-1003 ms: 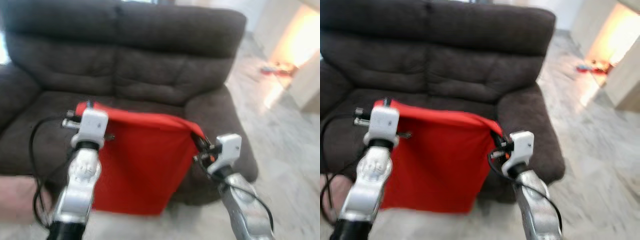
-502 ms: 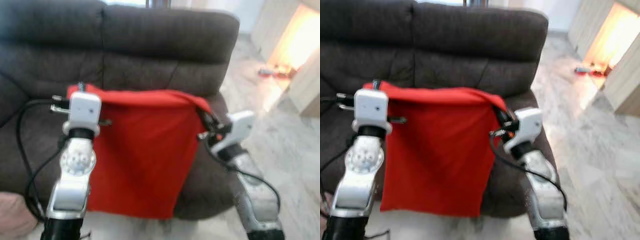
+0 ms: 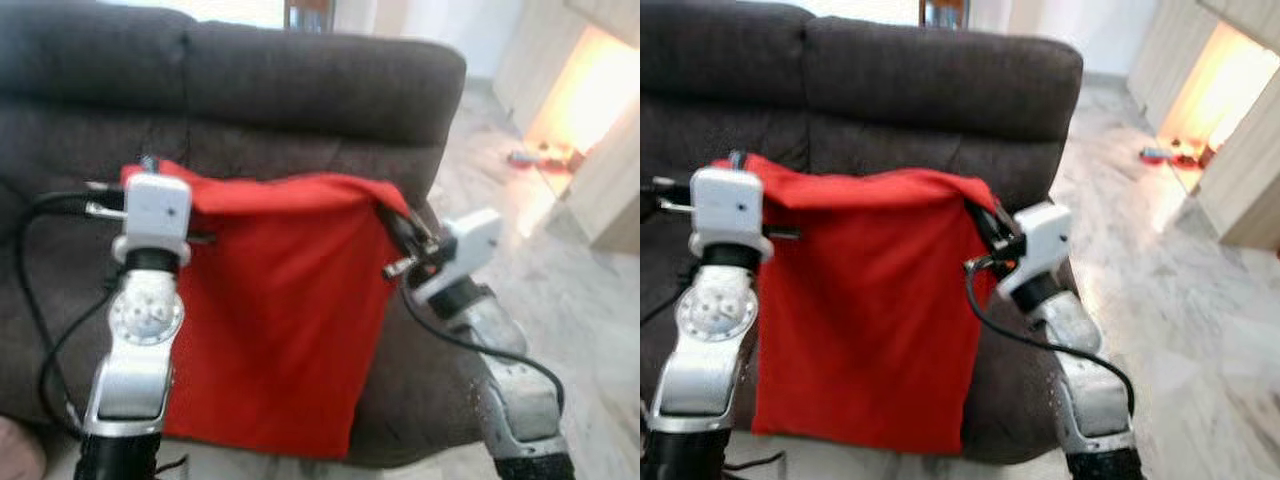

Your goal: Move the pillow to the sofa from floor

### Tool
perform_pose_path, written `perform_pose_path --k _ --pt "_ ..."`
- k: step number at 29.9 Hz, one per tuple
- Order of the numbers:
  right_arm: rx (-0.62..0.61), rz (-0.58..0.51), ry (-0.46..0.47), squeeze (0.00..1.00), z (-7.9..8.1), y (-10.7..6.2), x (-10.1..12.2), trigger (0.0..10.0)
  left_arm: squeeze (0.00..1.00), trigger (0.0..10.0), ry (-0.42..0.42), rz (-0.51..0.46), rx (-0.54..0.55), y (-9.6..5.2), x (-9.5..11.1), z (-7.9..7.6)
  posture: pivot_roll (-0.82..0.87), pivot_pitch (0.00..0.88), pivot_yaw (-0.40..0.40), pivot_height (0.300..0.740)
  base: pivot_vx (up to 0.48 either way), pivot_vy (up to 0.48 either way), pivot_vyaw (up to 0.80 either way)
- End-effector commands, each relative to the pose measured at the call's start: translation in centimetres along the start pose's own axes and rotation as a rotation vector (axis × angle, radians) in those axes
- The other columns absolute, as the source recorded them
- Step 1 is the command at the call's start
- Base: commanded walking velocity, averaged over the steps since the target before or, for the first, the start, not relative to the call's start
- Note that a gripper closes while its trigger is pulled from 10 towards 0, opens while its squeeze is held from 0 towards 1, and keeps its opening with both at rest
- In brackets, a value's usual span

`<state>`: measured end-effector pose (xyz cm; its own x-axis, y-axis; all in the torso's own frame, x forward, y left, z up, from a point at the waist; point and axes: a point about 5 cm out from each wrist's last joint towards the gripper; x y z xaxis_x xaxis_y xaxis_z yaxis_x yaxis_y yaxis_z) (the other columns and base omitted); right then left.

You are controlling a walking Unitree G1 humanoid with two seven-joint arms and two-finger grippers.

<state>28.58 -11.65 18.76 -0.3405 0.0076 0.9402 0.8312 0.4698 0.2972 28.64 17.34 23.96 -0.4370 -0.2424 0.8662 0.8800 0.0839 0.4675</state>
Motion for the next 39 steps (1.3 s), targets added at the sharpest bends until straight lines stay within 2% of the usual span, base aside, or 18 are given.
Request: perform_pose_path --k 1,8,17,26,28,32,34,39 --pt "0.03 -0.082 -0.017 0.0 0.5 0.7 1.8 10.0 0.0 10.0 0.019 -0.073 0.022 0.4 1.6 0.6 0.15 0.009 -0.097 0.74 0.326 0.0 0.63" --pt "0.051 -0.076 -0.016 0.0 0.7 0.5 1.8 10.0 0.0 10.0 0.017 -0.062 0.03 0.1 1.5 0.6 0.15 0.013 -0.101 0.74 0.325 0.0 0.53" --pt "0.041 -0.072 0.001 0.0 0.7 0.7 1.7 10.0 0.0 10.0 0.026 -0.052 0.035 0.3 1.3 0.8 0.15 0.015 -0.101 0.74 0.325 0.0 0.0" --pt "-0.027 -0.057 0.005 0.0 -0.3 0.8 1.5 10.0 0.0 10.0 0.021 -0.034 0.024 0.4 1.2 0.6 0.16 0.015 -0.101 0.74 0.325 0.0 0.0" --pt "-0.101 -0.037 0.021 0.0 -1.2 0.8 1.2 10.0 0.0 10.0 0.021 -0.023 0.011 0.3 1.0 0.5 0.16 0.016 -0.101 0.74 0.368 0.0 0.0" --pt "-0.153 -0.009 0.043 0.0 -1.8 0.8 0.7 10.0 0.0 10.0 0.018 -0.016 0.005 0.4 1.0 0.4 0.16 0.018 -0.1 0.74 0.374 0.0 -0.25" --pt "-0.156 -0.006 0.04 0.0 -1.8 0.8 0.6 10.0 0.0 10.0 0.013 -0.005 -0.011 0.4 0.9 0.3 0.16 0.018 -0.1 0.74 0.375 0.0 -0.65" --pt "-0.17 0.004 0.03 0.0 -1.8 0.6 0.2 10.0 0.0 10.0 -0.013 0.07 -0.142 -0.2 -0.4 -1.2 0.16 0.021 -0.099 0.74 0.0 0.0 0.0"
Point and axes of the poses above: a point about 5 cm out from each wrist's last joint towards the gripper, its own y axis pointing out of the wrist towards the gripper, its own x axis along the axis of the wrist's last joint, z = x × y, and after that the axes turned 10 degrees about -y, right-handed
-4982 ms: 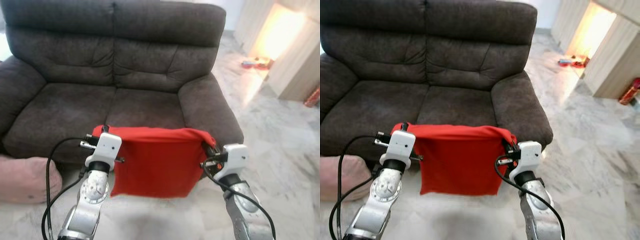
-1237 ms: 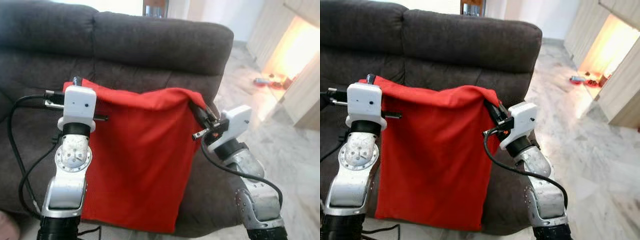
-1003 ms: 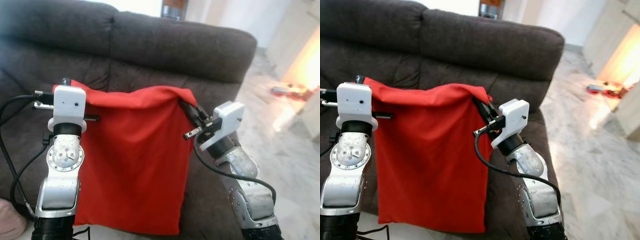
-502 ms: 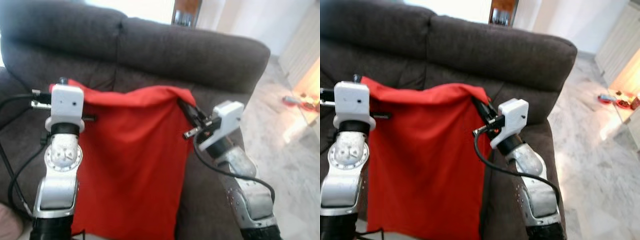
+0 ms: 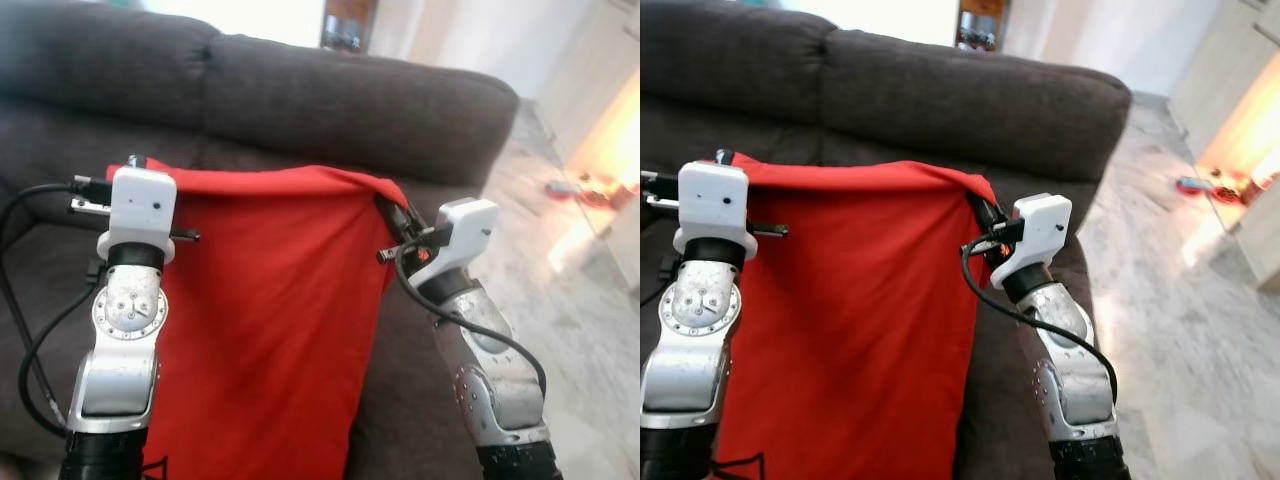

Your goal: Move the pillow to the sofa from floor

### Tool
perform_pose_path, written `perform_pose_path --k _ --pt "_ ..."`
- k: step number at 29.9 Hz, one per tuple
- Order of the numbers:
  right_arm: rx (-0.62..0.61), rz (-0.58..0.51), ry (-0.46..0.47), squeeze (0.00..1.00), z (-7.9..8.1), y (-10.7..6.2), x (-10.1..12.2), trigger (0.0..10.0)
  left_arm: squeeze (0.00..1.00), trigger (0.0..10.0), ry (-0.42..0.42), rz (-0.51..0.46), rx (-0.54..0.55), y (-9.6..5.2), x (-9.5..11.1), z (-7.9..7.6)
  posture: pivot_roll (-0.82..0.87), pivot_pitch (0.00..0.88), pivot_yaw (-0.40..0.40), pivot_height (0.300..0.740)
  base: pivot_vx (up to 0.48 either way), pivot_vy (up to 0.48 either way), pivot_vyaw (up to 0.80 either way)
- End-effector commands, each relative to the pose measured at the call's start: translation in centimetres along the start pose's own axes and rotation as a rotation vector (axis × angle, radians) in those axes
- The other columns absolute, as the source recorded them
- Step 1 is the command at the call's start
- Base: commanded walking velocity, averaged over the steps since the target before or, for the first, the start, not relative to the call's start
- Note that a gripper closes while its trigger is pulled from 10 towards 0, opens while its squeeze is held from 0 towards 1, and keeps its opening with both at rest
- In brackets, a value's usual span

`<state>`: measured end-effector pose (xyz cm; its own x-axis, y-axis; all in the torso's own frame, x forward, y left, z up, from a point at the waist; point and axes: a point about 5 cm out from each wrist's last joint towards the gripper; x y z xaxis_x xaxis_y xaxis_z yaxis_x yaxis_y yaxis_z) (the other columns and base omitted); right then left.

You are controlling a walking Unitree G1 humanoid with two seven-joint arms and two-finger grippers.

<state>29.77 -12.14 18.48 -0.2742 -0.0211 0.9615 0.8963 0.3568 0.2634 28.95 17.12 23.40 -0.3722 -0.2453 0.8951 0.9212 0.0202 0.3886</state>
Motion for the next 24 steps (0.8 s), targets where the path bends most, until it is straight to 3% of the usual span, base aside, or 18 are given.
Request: perform_pose_path --k 1,3,5,8,17,18,19,21,22,23,24 --pt "-0.045 -0.05 -0.021 0.0 -0.9 0.0 1.0 10.0 0.0 10.0 -0.018 -0.001 -0.059 -0.2 0.2 -0.9 0.16 0.021 -0.099 0.74 0.0 0.0 0.0" --pt "-0.035 -0.009 -0.055 0.0 -0.7 0.0 0.4 10.0 0.0 10.0 0.003 0.099 -0.134 -0.8 -1.4 -1.9 0.16 0.021 -0.098 0.74 0.0 0.0 0.0" --pt "-0.012 0.013 -0.081 0.0 -0.3 0.0 0.0 10.0 0.0 10.0 0.009 0.139 -0.196 -1.3 -2.1 -2.7 0.16 0.022 -0.097 0.74 0.0 0.0 0.0" --pt "0.029 0.044 -0.091 0.0 0.2 -0.1 -0.4 10.0 0.0 10.0 0.016 0.147 -0.243 -1.9 -2.2 -3.3 0.16 0.024 -0.097 0.74 0.0 0.0 0.0" --pt "0.11 0.049 -0.106 0.0 1.1 -0.2 -0.5 10.0 0.0 10.0 0.048 0.137 -0.246 -1.9 -1.9 -3.2 0.16 0.027 -0.101 0.74 0.0 0.0 0.0" --pt "0.115 0.047 -0.106 0.0 1.2 -0.2 -0.5 10.0 0.08 10.0 0.05 0.137 -0.245 -1.9 -1.9 -3.2 0.16 0.027 -0.101 0.74 0.0 0.0 0.0" --pt "0.115 0.047 -0.106 0.0 1.2 -0.2 -0.5 10.0 0.08 10.0 0.05 0.137 -0.245 -1.9 -1.9 -3.2 0.16 0.027 -0.101 0.74 0.0 0.0 0.0" --pt "0.13 0.044 -0.106 0.0 1.3 -0.2 -0.4 10.0 0.57 10.0 0.068 0.133 -0.249 -1.9 -1.9 -3.1 0.16 0.027 -0.101 0.74 0.0 0.0 0.0" --pt "0.134 0.042 -0.108 0.49 1.3 -0.2 -0.4 10.0 0.87 10.0 0.076 0.128 -0.251 -1.8 -1.9 -3.2 0.16 0.028 -0.102 0.74 0.0 0.0 0.0" --pt "0.135 0.042 -0.109 0.49 1.3 -0.1 -0.4 10.0 0.87 10.0 0.081 0.124 -0.251 -1.8 -1.8 -3.2 0.16 0.028 -0.101 0.74 0.0 0.0 0.0" --pt "0.136 0.038 -0.107 0.99 1.4 -0.1 -0.3 10.0 1.0 10.0 0.08 0.122 -0.252 -1.8 -1.8 -3.2 0.16 0.028 -0.101 0.74 0.0 0.0 0.0"
Point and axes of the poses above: a point about 5 cm out from each wrist's last joint towards the gripper, its own y axis pointing out of the wrist towards the gripper, its own x axis along the axis of the wrist's last joint, z = x × y, and after that the axes turned 10 degrees about -y, right-handed
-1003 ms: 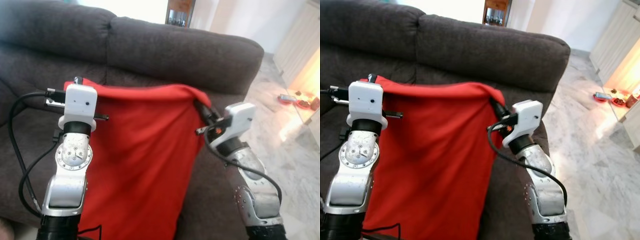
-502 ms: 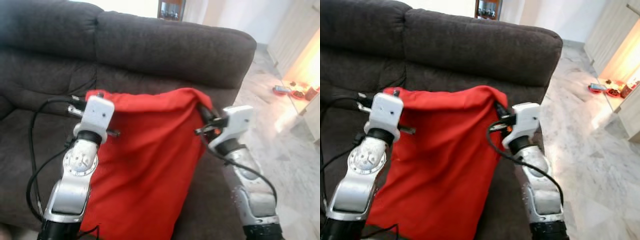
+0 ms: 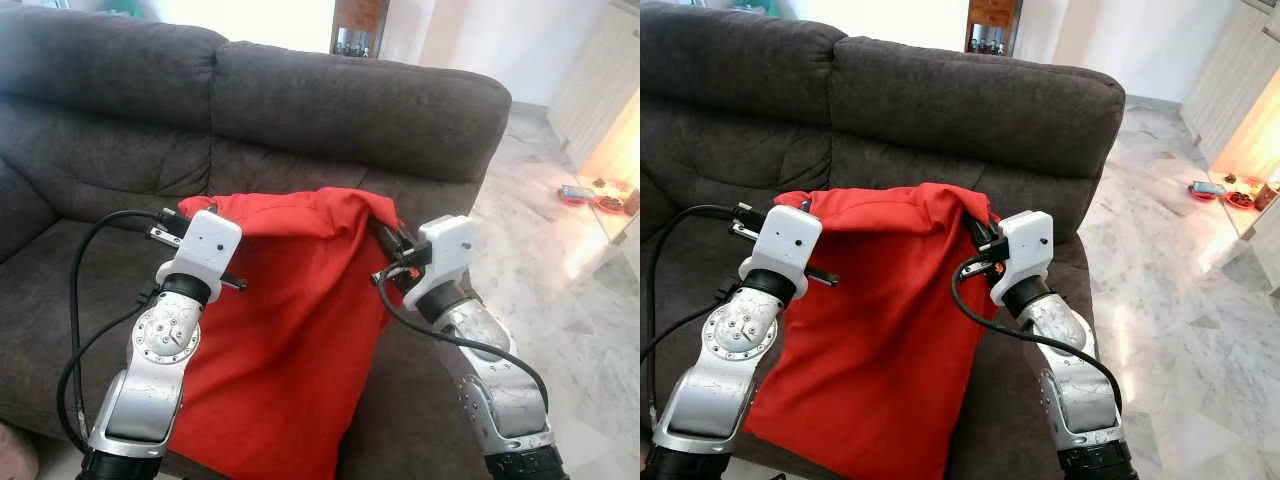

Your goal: Move the pillow to the sofa from floor

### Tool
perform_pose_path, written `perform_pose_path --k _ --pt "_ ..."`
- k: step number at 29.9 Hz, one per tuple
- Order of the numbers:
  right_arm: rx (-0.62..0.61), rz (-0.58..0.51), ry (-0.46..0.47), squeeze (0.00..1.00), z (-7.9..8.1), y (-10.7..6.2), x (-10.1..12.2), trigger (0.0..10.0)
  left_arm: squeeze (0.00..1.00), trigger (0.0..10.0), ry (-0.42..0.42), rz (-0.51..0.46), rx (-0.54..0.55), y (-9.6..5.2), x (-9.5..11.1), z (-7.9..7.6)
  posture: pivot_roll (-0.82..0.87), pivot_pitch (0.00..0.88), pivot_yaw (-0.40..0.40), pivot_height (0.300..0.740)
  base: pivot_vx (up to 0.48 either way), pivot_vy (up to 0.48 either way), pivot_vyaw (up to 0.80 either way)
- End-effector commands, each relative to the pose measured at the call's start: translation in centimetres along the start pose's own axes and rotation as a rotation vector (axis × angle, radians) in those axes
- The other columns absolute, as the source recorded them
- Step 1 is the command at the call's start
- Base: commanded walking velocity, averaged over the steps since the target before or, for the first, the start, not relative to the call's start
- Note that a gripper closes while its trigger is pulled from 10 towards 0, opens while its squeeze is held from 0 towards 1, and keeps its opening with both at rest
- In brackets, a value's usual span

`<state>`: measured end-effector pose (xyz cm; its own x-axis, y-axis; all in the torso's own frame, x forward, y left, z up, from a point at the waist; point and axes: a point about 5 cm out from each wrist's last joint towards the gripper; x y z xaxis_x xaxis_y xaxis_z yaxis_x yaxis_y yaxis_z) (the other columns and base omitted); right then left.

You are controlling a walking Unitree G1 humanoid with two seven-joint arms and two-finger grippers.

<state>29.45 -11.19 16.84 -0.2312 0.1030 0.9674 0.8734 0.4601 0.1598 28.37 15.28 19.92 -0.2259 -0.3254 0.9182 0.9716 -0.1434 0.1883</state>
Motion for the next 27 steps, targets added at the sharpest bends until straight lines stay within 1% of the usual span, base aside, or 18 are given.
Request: perform_pose_path --k 1,5,9,10,11,12,14,15,16,17,18,19,20,22,23,25,26,27 --pt "0.016 -0.057 -0.013 1.0 0.1 0.2 1.3 10.0 1.0 10.0 0.01 -0.032 -0.034 0.2 0.7 -0.7 0.16 0.028 -0.101 0.74 0.0 0.0 0.0" --pt "0.009 -0.068 -0.021 1.0 0.0 0.2 1.5 10.0 1.0 10.0 0.003 -0.04 -0.034 0.3 0.9 -0.8 0.15 0.027 -0.102 0.74 0.0 0.0 0.0" --pt "-0.036 -0.082 -0.035 1.0 -0.9 0.3 1.8 10.0 1.0 10.0 0.006 -0.055 -0.046 0.3 1.1 -1.1 0.15 0.027 -0.101 0.74 0.0 0.0 0.0" --pt "-0.052 -0.08 -0.047 0.91 -1.2 0.2 1.8 10.0 1.0 10.0 0.004 -0.052 -0.045 0.3 1.1 -1.1 0.15 0.027 -0.101 0.74 0.0 0.0 0.0" --pt "-0.052 -0.08 -0.047 0.91 -1.2 0.2 1.8 10.0 1.0 10.0 0.004 -0.052 -0.045 0.3 1.1 -1.1 0.15 0.027 -0.101 0.74 0.0 0.0 0.0" --pt "-0.076 -0.068 -0.06 0.0 -1.6 0.2 1.6 10.0 1.0 10.0 -0.002 -0.043 -0.041 0.3 0.9 -1.2 0.15 0.027 -0.101 0.74 0.0 0.0 0.0" --pt "-0.109 -0.049 -0.071 0.0 -2.1 0.0 1.2 10.0 1.0 10.0 -0.004 -0.032 -0.042 0.3 0.6 -1.3 0.15 0.026 -0.1 0.74 0.0 0.0 0.0" --pt "-0.141 -0.03 -0.075 0.0 -2.6 -0.1 0.8 10.0 0.86 10.0 -0.003 -0.02 -0.041 0.2 0.2 -1.3 0.15 0.024 -0.098 0.74 0.0 0.0 0.0" --pt "-0.168 -0.015 -0.079 0.0 -3.0 -0.2 0.5 10.0 0.38 10.0 -0.003 -0.01 -0.039 0.1 -0.1 -1.4 0.15 0.024 -0.098 0.74 0.0 0.0 0.0" --pt "-0.221 0.019 -0.079 0.0 -3.8 -0.6 -0.3 10.0 0.0 10.0 -0.01 0.008 -0.034 0.0 -0.7 -1.4 0.15 0.022 -0.097 0.74 0.0 0.0 0.0" --pt "-0.254 0.041 -0.078 0.0 -4.3 -0.8 -0.8 10.0 0.0 10.0 -0.016 0.018 -0.03 -0.1 -1.0 -1.4 0.15 0.022 -0.097 0.74 0.0 0.0 0.0" --pt "-0.332 0.098 -0.074 0.0 -5.4 -1.5 -2.2 10.0 0.0 10.0 -0.028 0.049 -0.021 -0.4 -2.1 -1.5 0.15 0.019 -0.096 0.74 0.0 0.0 0.0" --pt "-0.365 0.119 -0.061 0.0 -5.8 -1.9 -2.9 10.0 0.0 10.0 -0.041 0.065 -0.015 -0.6 -2.6 -1.4 0.15 0.015 -0.095 0.74 0.0 0.0 0.0" --pt "-0.411 0.15 -0.034 0.0 -6.4 -2.7 -3.9 10.0 0.0 10.0 -0.075 0.087 -0.002 -0.9 -3.5 -1.3 0.15 0.011 -0.092 0.74 0.0 0.0 0.0" --pt "-0.433 0.185 -0.022 0.0 -6.7 -3.3 -4.9 10.0 0.0 10.0 -0.129 0.096 0.006 -1.2 -4.1 -1.3 0.15 0.01 -0.091 0.74 0.0 0.0 0.0" --pt "-0.455 0.224 -0.013 0.0 -7.0 -3.9 -6.0 10.0 0.0 10.0 -0.192 0.103 0.016 -1.6 -4.7 -1.3 0.14 0.007 -0.09 0.74 0.0 0.0 0.0" --pt "-0.46 0.239 -0.01 0.0 -7.1 -4.4 -6.6 10.0 0.0 10.0 -0.202 0.106 0.021 -1.9 -5.2 -1.2 0.15 0.005 -0.087 0.74 0.0 0.0 0.0" --pt "-0.474 0.254 0.017 0.0 -7.1 -4.9 -7.4 10.0 0.0 10.0 -0.182 0.123 0.028 -2.3 -6.0 -1.1 0.14 0.0 -0.082 0.74 0.0 0.0 0.0"
Point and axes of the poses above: a point about 5 cm out from each wrist's last joint towards the gripper, its own y axis pointing out of the wrist towards the gripper, its own x axis along the axis of the wrist's last joint, z = x × y, and after that the axes turned 10 degrees about -y, right-handed
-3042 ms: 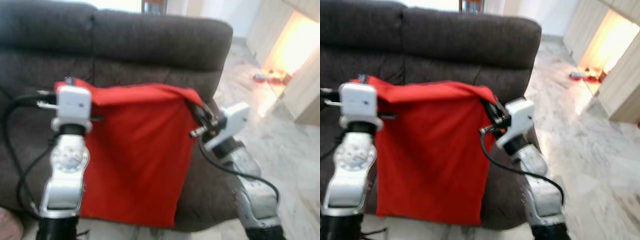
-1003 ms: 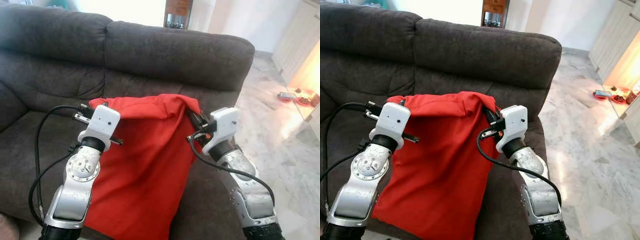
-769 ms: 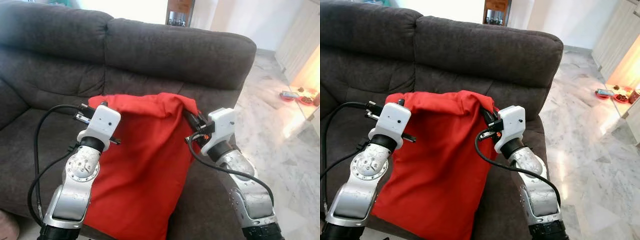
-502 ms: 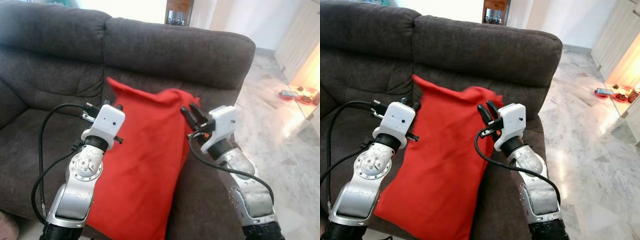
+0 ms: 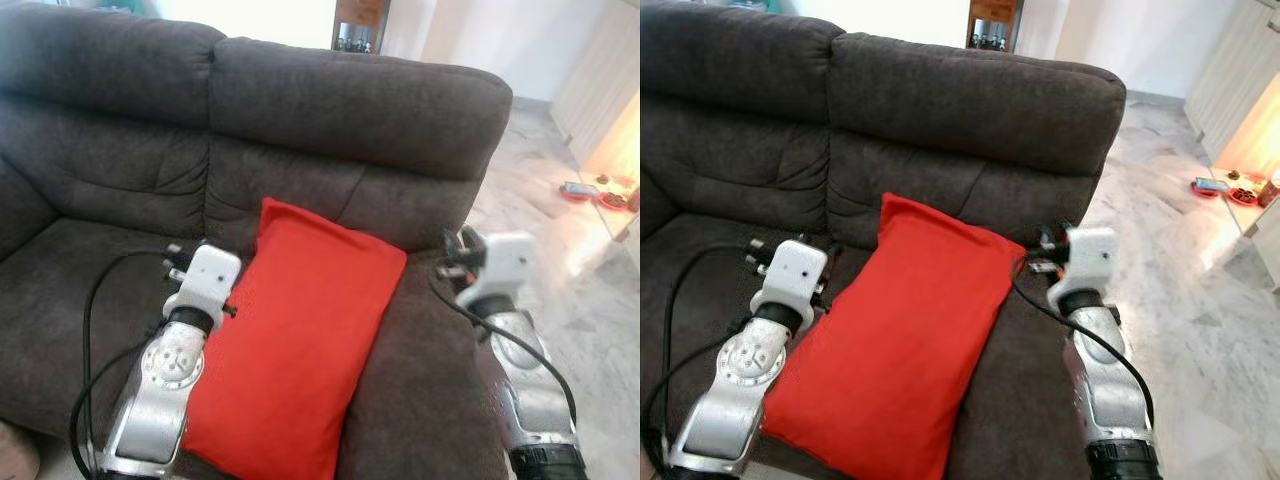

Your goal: Move the pillow to the sofa from floor

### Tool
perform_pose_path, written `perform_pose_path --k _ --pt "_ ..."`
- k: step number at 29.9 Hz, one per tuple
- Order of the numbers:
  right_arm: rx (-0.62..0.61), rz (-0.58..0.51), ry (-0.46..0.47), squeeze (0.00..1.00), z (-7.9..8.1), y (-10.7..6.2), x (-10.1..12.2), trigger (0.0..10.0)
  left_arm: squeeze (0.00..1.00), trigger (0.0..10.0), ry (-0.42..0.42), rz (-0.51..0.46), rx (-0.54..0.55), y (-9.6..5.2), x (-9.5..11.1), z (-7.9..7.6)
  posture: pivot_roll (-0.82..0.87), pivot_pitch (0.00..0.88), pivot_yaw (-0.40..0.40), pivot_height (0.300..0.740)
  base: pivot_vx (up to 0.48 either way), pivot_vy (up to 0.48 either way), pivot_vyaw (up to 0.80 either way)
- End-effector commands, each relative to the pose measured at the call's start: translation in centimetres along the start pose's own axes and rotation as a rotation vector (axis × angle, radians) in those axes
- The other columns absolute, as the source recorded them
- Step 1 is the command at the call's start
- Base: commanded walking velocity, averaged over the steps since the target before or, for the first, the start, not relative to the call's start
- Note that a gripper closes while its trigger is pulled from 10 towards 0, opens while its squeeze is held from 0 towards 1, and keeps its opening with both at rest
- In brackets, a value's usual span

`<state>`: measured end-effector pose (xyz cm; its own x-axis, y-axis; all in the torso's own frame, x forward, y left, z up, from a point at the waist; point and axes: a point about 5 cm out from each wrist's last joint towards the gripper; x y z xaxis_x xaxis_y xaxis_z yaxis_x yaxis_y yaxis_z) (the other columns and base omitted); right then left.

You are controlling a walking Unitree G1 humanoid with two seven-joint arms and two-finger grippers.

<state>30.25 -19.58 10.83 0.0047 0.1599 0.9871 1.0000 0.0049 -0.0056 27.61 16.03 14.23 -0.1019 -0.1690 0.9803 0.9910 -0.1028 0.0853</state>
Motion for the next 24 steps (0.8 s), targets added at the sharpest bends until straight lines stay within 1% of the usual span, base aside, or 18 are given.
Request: perform_pose_path --k 1,2,3,4,5,7,9,11,12,13,15,17,20,24 --pt "-0.03 0.012 0.017 0.0 -0.8 -0.3 -0.7 10.0 0.0 10.0 -0.006 0.01 0.015 -0.3 -0.7 0.4 0.14 0.0 -0.082 0.74 0.0 0.0 0.0" --pt "-0.041 0.028 0.044 0.0 -1.0 -0.5 -1.5 10.0 0.0 10.0 0.012 0.024 0.023 -0.6 -1.4 0.6 0.14 0.0 -0.08 0.74 0.0 0.0 0.0" --pt "-0.056 0.063 0.051 0.0 -1.2 -0.9 -2.8 10.0 0.0 10.0 0.029 0.051 0.043 -1.0 -2.5 0.9 0.14 0.0 -0.075 0.74 0.0 0.0 0.0" --pt "-0.063 0.117 0.038 0.0 -1.4 -1.3 -4.4 10.0 0.0 10.0 0.033 0.082 0.058 -1.5 -3.6 1.2 0.14 0.0 -0.07 0.74 0.0 0.0 0.0" --pt "-0.063 0.117 0.038 0.0 -1.4 -1.3 -4.4 10.0 0.0 10.0 0.033 0.082 0.058 -1.5 -3.6 1.2 0.14 0.0 -0.07 0.74 0.0 0.0 0.0" --pt "-0.064 0.251 -0.002 0.0 -1.7 -2.7 -8.0 10.0 0.0 10.0 0.008 0.14 0.086 -2.4 -5.7 1.5 0.13 0.0 -0.066 0.74 0.0 0.0 0.0" --pt "-0.072 0.319 -0.01 0.0 -1.9 -3.6 -9.6 10.0 0.0 10.0 -0.001 0.168 0.092 -2.9 -6.8 1.5 0.14 0.0 -0.066 0.74 0.0 0.0 0.0" --pt "-0.101 0.39 0.007 0.0 -2.5 -4.6 -11.2 10.0 0.0 10.0 0.005 0.211 0.099 -3.4 -8.1 1.8 0.14 0.0 -0.064 0.74 0.0 0.0 0.0" --pt "-0.112 0.42 0.007 0.0 -2.7 -5.1 -11.8 10.0 0.0 10.0 0.008 0.237 0.105 -3.6 -8.8 2.1 0.14 0.0 -0.064 0.74 0.0 0.0 0.0" --pt "-0.112 0.42 0.007 0.0 -2.7 -5.1 -11.8 10.0 0.0 10.0 0.008 0.237 0.105 -3.6 -8.8 2.1 0.14 0.0 -0.064 0.74 0.0 0.0 0.0" --pt "-0.135 0.471 0.016 0.0 -3.0 -6.1 -12.9 10.0 0.0 10.0 0.012 0.281 0.104 -4.2 -10.0 2.3 0.13 0.0 -0.059 0.74 0.0 0.0 0.0" --pt "-0.15 0.507 0.03 0.0 -3.0 -6.8 -13.7 10.0 0.0 10.0 0.012 0.297 0.098 -4.4 -10.5 2.3 0.13 0.0 -0.057 0.74 0.0 0.0 0.0" --pt "-0.167 0.582 0.025 0.0 -2.9 -8.0 -15.0 10.0 0.0 10.0 0.01 0.287 0.084 -4.3 -10.5 1.8 0.14 0.0 -0.055 0.74 0.0 0.0 0.0" --pt "-0.18 0.617 0.043 0.0 -2.6 -9.0 -15.9 10.0 0.0 10.0 0.013 0.262 0.057 -3.8 -10.6 1.4 0.13 0.0 -0.049 0.74 0.0 0.0 0.0"
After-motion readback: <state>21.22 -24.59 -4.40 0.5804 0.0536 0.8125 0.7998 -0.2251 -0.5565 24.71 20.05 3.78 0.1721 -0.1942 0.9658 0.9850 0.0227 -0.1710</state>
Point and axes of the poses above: a point about 5 cm out from each wrist's last joint towards the gripper, its own y axis pointing out of the wrist towards the gripper, its own x axis along the axis of the wrist's last joint, z = x × y, and after that the axes turned 10 degrees about -y, right-handed
